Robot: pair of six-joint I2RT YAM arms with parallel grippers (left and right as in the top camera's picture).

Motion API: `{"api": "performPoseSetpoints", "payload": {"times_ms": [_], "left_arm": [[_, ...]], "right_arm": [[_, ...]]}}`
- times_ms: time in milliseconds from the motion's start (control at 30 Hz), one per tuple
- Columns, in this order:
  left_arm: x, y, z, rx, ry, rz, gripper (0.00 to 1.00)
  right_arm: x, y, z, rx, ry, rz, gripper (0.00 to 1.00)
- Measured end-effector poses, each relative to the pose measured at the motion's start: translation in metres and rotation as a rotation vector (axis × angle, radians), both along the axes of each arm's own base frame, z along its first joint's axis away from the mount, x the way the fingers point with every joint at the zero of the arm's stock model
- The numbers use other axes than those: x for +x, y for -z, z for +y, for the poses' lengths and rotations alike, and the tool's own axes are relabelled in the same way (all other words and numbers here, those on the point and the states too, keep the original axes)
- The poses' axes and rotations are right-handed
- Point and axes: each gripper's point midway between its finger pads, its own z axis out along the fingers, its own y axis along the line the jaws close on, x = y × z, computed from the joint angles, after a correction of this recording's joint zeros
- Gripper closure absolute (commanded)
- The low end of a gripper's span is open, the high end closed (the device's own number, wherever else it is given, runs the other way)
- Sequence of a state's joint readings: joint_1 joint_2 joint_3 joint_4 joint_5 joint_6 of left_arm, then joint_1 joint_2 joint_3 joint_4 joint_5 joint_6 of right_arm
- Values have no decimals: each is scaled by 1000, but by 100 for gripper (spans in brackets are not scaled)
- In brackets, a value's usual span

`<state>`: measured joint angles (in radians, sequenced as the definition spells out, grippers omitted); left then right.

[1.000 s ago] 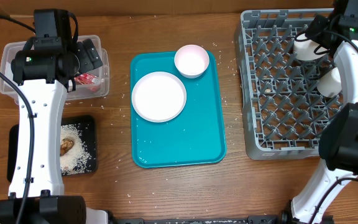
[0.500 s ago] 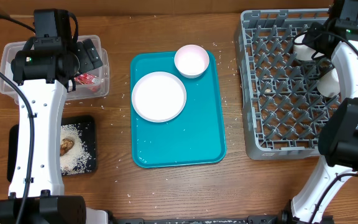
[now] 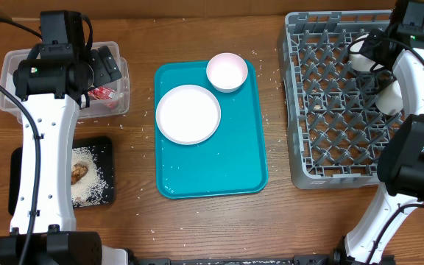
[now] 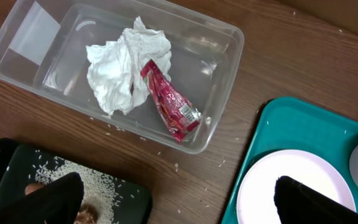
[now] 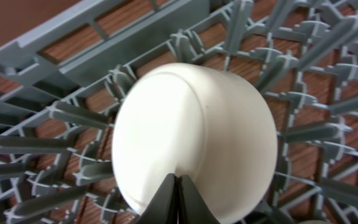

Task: Sort waste into correct bins and load items into the dishwasher
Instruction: 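Lower the white bowl upside down into the rack and open the gripper, then reach the right gripper to the pink-rimmed bowl and grasp it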

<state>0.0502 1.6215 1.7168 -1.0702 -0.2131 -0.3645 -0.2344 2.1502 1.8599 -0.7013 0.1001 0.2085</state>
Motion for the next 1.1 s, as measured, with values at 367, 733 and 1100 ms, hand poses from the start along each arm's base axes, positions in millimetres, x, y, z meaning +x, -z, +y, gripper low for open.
{"api": "performPoseSetpoints", "payload": {"times_ms": [367, 733, 1100], "left_arm": [[0, 0, 0, 0, 0, 0, 0], [0, 0, 0, 0, 0, 0, 0], [0, 0, 0, 0, 0, 0, 0]], "right_arm": [[-30, 10, -25, -122, 100, 135, 96], [-43, -60, -43, -191, 161, 163, 95], [-7, -133, 136, 250, -371, -81, 25]]}}
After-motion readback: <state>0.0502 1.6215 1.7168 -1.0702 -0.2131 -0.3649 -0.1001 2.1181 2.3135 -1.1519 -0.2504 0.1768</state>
